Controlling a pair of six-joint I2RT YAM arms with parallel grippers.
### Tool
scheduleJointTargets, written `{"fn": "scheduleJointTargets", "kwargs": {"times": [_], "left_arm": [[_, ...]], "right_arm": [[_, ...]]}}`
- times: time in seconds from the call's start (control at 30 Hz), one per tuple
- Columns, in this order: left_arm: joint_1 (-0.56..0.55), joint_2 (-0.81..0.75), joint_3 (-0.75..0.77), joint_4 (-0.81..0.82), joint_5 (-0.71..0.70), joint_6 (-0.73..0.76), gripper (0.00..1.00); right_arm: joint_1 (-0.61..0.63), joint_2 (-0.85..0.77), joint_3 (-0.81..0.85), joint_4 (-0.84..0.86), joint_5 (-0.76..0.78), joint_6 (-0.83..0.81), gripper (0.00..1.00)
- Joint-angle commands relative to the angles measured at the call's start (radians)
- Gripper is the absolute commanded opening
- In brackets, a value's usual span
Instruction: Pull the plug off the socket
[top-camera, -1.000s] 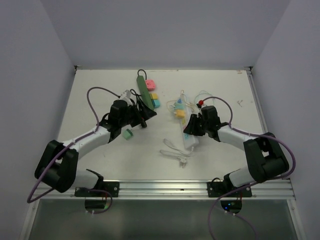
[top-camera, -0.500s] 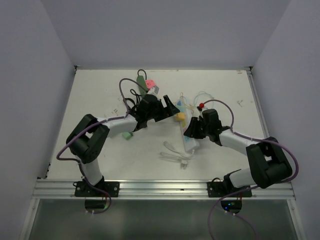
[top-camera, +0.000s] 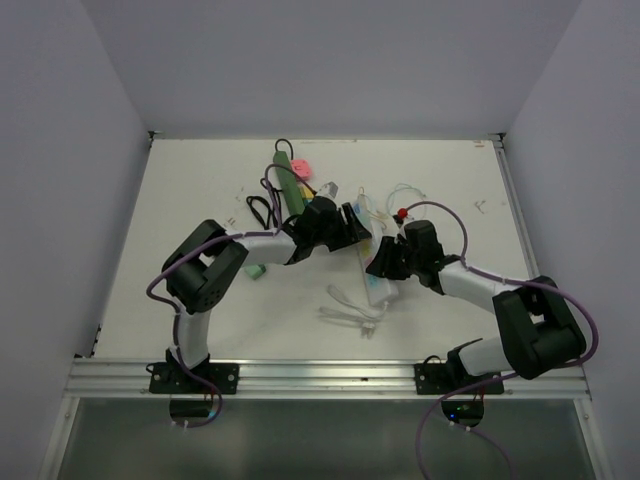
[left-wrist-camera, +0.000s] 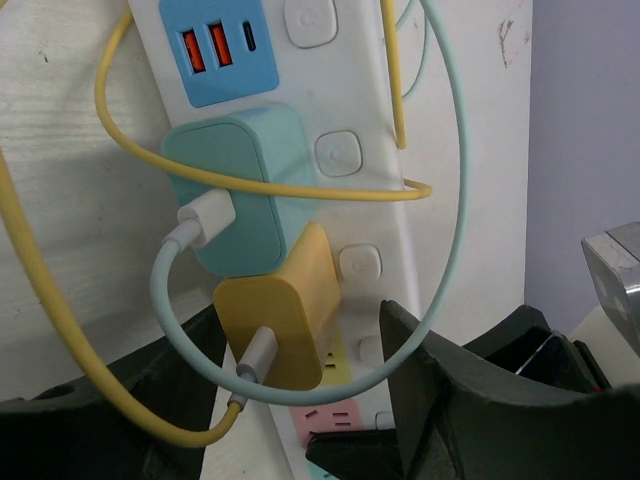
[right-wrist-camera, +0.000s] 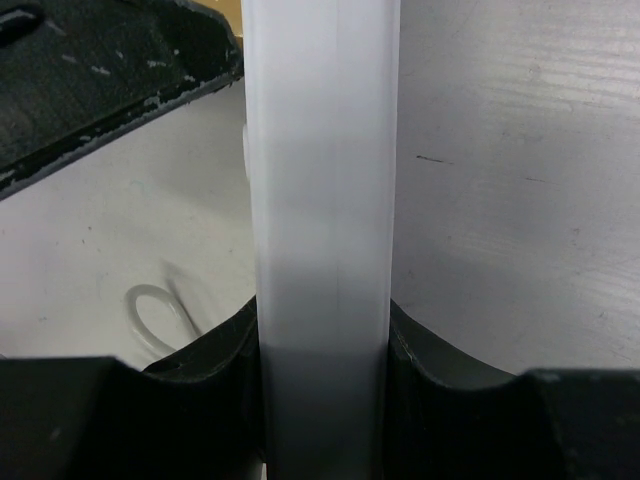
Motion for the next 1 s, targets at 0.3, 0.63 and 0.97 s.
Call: {"fn": "scheduleJointTargets", "kwargs": {"times": [0.3, 0.63, 0.97], "left_arm": [[-0.001, 0.001, -0.003, 0.099, -0.029, -0.05, 0.2], [0.012, -0.094, -0.196, 0.295, 0.0, -0.201, 0.0], [0.032, -0.185, -0.345, 0.469, 0.005, -0.268, 0.0]], "right_arm": [[0.01, -0.024, -0.031, 0.029, 0.023, 0.009, 0.0], [0.002, 0.001, -0.037, -0.045, 0.138, 0.061, 0.0], [-0.027, 0.03, -0.048, -0.08, 0.187, 0.113, 0.0]]}}
